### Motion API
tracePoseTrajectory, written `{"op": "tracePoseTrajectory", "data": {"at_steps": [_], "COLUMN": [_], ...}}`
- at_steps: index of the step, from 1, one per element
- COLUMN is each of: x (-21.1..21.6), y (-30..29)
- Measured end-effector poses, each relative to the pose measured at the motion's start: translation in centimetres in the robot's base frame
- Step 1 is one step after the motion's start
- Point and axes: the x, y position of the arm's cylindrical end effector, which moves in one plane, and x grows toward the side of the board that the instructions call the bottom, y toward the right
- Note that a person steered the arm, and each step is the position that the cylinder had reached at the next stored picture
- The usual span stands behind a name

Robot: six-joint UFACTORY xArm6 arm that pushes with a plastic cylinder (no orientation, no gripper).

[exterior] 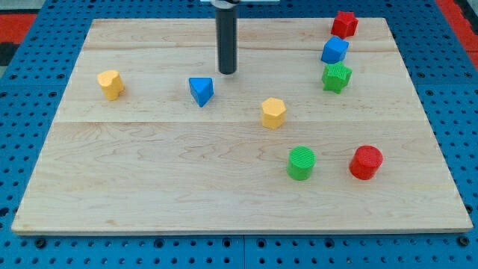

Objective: Move the blue triangle closer to the yellow hexagon

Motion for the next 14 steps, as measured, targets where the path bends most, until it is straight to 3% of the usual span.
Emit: {"op": "tracePoseTrajectory", "data": {"at_steps": [2,4,8,14], "x": [-1.5,-0.5,4.2,6.7], "y": [-7.7,-10.5,-9.9,-1.8]}}
